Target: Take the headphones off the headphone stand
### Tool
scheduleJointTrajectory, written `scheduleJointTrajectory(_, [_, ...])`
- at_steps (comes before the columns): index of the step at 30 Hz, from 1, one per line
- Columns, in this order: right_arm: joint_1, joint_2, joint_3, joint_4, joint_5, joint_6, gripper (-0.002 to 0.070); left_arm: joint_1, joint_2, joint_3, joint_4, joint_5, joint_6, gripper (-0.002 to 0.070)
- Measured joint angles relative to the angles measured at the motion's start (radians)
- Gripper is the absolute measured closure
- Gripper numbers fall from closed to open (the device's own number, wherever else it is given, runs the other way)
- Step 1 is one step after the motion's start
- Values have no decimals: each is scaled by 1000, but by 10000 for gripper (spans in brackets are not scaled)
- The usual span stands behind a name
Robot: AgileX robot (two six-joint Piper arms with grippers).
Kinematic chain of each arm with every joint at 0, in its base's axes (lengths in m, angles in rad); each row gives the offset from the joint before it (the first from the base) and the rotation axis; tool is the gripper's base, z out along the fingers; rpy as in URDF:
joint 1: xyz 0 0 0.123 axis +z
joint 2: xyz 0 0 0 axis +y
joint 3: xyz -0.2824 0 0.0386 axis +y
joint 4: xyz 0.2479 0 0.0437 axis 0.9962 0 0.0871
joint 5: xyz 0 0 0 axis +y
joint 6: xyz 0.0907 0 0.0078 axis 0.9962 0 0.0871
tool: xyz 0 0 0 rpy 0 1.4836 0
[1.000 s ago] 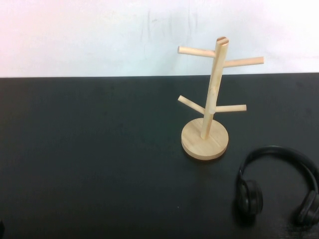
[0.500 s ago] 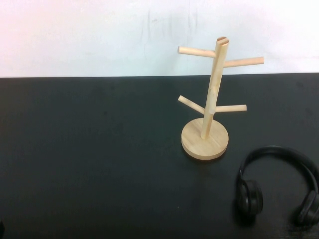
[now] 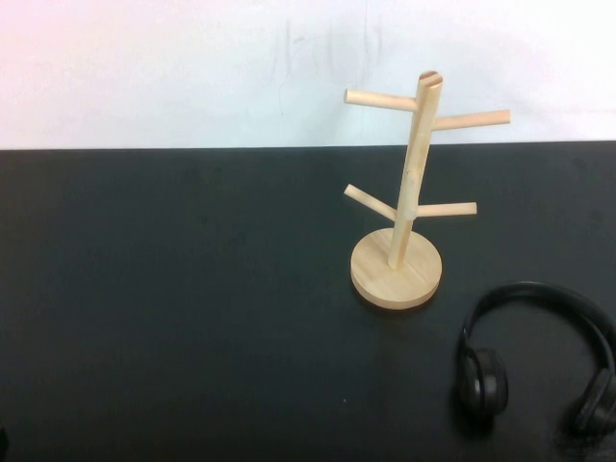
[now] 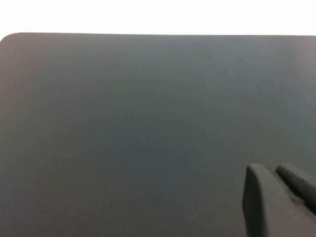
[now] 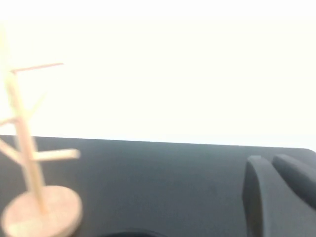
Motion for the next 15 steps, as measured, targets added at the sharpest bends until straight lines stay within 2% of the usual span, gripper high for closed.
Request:
scheduleJointTrajectory(8, [-93,-161,253,-12,17,0,682,0,0,0,0,0,0,672])
scheduleJointTrajectory(10, [-108,-159,241,-27,180,-2,682,0,0,0,0,0,0,672])
scheduleJointTrajectory(15, [-110,-159,246,-56,130,-9,682,0,0,0,0,0,0,672])
